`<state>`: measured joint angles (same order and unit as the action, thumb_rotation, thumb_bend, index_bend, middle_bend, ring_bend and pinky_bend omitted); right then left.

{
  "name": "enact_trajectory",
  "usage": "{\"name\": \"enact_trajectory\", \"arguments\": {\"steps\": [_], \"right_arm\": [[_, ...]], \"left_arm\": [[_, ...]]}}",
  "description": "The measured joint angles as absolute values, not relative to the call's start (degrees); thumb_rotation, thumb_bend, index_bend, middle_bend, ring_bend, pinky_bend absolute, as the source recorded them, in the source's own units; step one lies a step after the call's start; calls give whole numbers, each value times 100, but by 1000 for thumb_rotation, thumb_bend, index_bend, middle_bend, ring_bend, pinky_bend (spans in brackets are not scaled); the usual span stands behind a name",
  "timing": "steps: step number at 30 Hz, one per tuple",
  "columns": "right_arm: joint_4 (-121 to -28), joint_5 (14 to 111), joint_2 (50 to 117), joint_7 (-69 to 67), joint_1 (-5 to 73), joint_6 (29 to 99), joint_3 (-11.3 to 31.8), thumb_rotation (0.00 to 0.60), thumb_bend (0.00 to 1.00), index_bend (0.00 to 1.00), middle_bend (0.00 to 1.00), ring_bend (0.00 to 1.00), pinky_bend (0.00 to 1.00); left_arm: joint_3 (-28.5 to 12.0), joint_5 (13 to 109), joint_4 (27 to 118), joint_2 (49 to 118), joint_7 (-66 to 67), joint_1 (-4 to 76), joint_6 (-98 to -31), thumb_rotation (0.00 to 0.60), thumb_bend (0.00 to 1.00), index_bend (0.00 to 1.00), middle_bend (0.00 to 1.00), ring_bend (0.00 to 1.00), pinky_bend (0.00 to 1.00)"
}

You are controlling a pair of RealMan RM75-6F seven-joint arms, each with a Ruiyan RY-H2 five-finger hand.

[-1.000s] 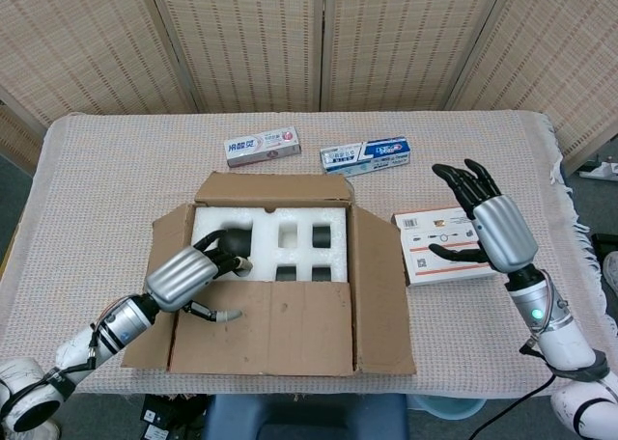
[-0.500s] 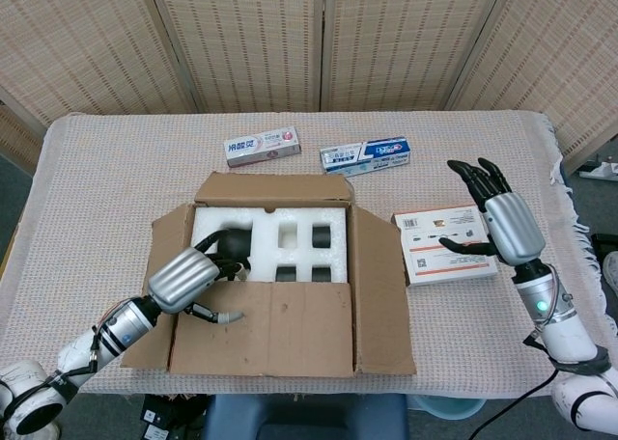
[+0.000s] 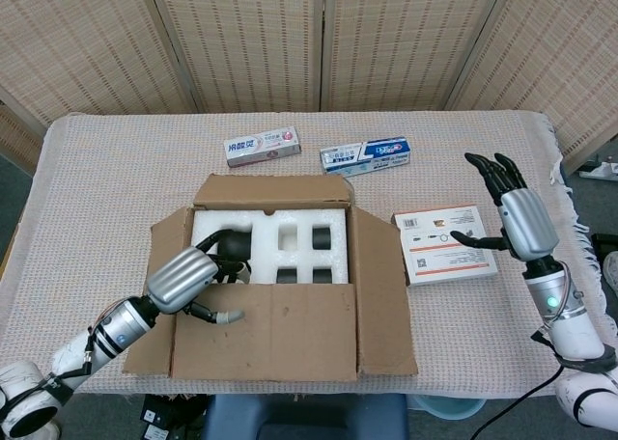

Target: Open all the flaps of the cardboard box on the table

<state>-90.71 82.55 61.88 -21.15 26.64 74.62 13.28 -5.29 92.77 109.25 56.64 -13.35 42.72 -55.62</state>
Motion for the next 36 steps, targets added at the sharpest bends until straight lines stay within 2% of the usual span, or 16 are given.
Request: {"name": "enact_trajectory", "arguments": {"steps": [10,22,36], "right_arm": [[-8969,8222,6222,-2254,2630,7509,1391,600,108,0,140,139,11],[-8939,8311,6195,-2461,2604,7507,1381,600,108,0,140,139,11],[-9050,9302,6041,-3250,2778,7190,876,600,108,0,140,141,11]], "left_arm": [[-577,9437,11211,5072,-2164,4113,-5970,109,208,419,670,642,0],[-403,9926,11610,4287,-2713,3761,-6423,109,208,441,706,685,0],[-209,10350,11826,3912,-2832,3470,-6667,106,207,456,732,707,0]]}}
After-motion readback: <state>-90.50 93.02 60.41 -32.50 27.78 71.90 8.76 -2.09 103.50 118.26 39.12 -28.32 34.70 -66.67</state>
